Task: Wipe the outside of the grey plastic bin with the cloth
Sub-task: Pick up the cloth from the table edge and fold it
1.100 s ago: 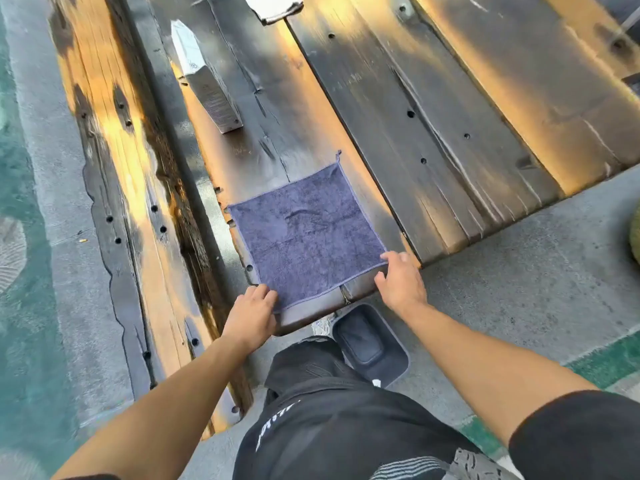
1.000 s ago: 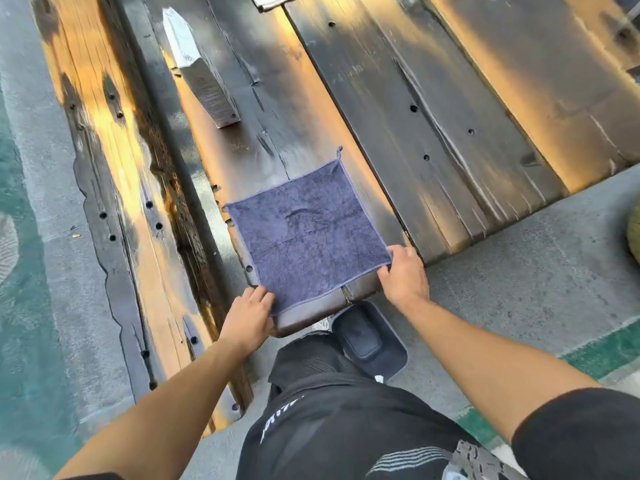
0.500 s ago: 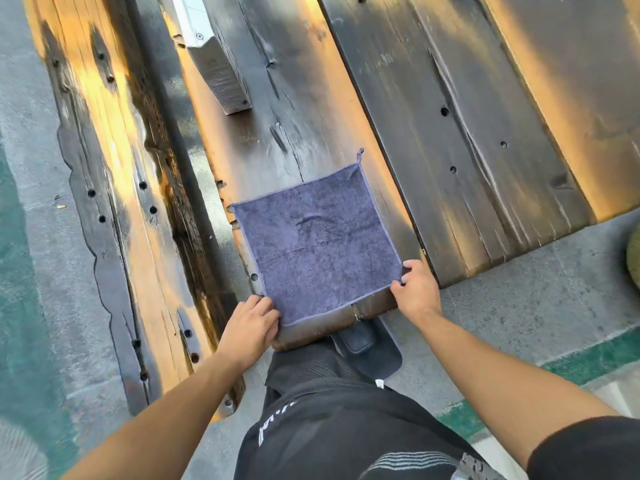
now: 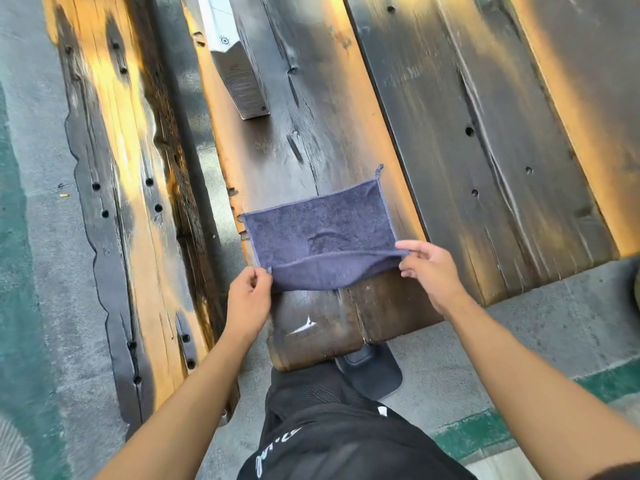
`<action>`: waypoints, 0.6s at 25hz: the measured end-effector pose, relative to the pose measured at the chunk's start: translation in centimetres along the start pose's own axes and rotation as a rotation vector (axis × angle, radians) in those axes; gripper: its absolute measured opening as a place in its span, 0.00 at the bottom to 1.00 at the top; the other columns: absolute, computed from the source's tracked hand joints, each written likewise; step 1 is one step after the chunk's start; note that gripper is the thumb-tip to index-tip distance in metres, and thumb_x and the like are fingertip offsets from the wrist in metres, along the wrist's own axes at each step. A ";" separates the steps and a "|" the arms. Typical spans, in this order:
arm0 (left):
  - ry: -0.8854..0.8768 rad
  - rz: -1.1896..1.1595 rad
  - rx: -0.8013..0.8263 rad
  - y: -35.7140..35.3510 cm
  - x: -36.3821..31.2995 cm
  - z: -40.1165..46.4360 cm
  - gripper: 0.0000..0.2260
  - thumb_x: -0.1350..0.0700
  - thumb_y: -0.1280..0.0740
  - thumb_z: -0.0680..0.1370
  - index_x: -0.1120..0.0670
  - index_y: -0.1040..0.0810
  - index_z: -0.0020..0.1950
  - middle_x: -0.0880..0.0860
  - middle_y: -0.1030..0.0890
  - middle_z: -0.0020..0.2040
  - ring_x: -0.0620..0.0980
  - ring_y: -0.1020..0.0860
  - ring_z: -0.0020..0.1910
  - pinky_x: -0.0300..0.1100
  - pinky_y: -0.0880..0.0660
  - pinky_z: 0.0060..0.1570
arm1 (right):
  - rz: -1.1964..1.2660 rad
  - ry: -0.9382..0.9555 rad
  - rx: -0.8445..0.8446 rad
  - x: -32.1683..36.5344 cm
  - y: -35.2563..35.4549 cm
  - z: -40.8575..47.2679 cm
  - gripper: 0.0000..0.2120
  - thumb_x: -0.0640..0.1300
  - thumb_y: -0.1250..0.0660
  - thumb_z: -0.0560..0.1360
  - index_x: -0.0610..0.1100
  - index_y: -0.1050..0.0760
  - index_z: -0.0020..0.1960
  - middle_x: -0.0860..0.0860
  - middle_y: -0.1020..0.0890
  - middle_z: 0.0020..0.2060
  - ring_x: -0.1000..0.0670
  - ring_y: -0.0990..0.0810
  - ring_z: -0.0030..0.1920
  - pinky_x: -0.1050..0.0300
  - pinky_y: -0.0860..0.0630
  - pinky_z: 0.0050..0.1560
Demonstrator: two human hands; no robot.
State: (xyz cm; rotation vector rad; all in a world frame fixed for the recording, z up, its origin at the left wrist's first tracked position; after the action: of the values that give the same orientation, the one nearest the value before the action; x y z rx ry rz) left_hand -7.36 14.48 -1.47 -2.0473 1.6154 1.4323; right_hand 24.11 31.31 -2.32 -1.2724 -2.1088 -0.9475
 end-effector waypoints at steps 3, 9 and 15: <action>0.023 -0.135 -0.079 0.9 -1.5 3.1 0.13 0.58 0.40 0.82 0.56 0.32 0.37 0.54 0.34 0.33 0.42 0.35 0.30 0.40 0.36 0.31 | -0.184 0.092 0.031 3.5 -0.9 2.4 0.10 0.33 0.29 0.75 0.40 0.16 0.54 0.48 0.22 0.36 0.53 0.25 0.36 0.60 0.25 0.41; 0.059 -0.149 -0.105 1.5 -1.7 9.5 0.16 0.55 0.42 0.79 0.50 0.38 0.30 0.48 0.38 0.30 0.48 0.39 0.33 0.48 0.41 0.36 | -0.409 0.119 -0.120 7.9 -2.3 7.9 0.11 0.47 0.32 0.76 0.43 0.20 0.37 0.49 0.20 0.35 0.47 0.24 0.40 0.49 0.25 0.45; 0.152 -0.103 -0.104 2.2 -0.6 14.1 0.15 0.46 0.39 0.77 0.53 0.27 0.35 0.55 0.31 0.33 0.52 0.32 0.35 0.49 0.32 0.35 | -0.563 0.194 -0.118 10.4 -3.9 11.8 0.10 0.44 0.35 0.78 0.46 0.15 0.52 0.47 0.14 0.49 0.45 0.18 0.52 0.56 0.26 0.51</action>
State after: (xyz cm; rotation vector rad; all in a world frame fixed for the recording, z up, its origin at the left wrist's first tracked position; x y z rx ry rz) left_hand -17.17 22.93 -7.58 -2.3129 1.4920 1.3832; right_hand 15.30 44.87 -3.69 -0.5973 -2.3187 -1.3798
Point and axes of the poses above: each hand's wrist, its own z-axis towards the middle knuckle, its own y-axis out of the back of the hand, x = y × z, the point moved 8 cm from there along z, towards the middle knuckle
